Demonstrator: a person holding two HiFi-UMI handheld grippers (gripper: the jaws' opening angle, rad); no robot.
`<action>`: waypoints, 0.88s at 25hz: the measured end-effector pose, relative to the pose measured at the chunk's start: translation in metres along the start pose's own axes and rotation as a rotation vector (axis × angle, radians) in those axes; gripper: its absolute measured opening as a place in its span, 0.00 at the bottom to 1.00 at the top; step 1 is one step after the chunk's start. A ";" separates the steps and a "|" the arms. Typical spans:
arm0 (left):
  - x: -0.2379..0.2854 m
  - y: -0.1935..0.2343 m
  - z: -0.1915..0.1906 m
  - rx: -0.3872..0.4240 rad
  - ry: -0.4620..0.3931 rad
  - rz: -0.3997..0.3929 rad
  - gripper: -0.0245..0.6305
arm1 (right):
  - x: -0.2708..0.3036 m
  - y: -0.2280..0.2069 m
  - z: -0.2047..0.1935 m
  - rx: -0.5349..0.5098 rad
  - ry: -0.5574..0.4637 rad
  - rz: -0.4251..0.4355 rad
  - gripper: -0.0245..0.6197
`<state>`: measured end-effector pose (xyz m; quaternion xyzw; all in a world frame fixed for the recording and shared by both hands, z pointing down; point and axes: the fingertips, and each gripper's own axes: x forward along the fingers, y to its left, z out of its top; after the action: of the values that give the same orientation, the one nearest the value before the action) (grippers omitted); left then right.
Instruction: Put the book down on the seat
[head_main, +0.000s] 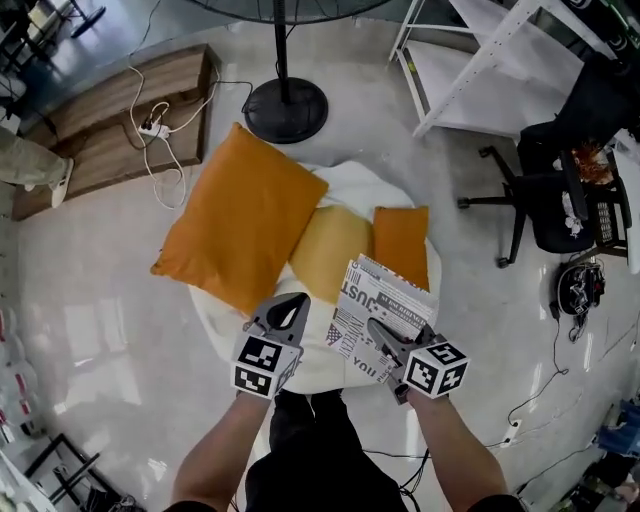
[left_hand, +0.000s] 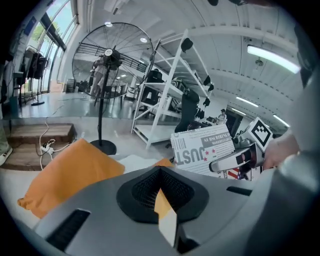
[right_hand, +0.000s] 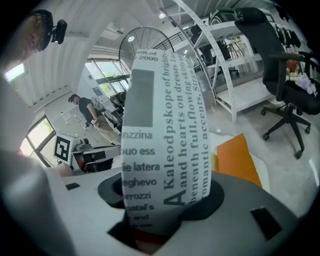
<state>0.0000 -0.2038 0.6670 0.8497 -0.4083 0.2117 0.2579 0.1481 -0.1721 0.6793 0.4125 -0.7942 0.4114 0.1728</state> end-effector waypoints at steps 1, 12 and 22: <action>0.007 0.003 -0.009 0.001 0.008 0.000 0.04 | 0.011 -0.008 -0.009 0.010 0.012 0.000 0.43; 0.083 0.024 -0.084 -0.103 0.060 -0.030 0.04 | 0.108 -0.095 -0.087 0.066 0.128 -0.002 0.43; 0.108 0.049 -0.150 -0.085 0.159 -0.011 0.04 | 0.182 -0.150 -0.153 0.133 0.287 -0.031 0.43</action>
<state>0.0004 -0.2013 0.8586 0.8206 -0.3905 0.2596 0.3268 0.1482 -0.1921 0.9600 0.3721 -0.7259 0.5152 0.2632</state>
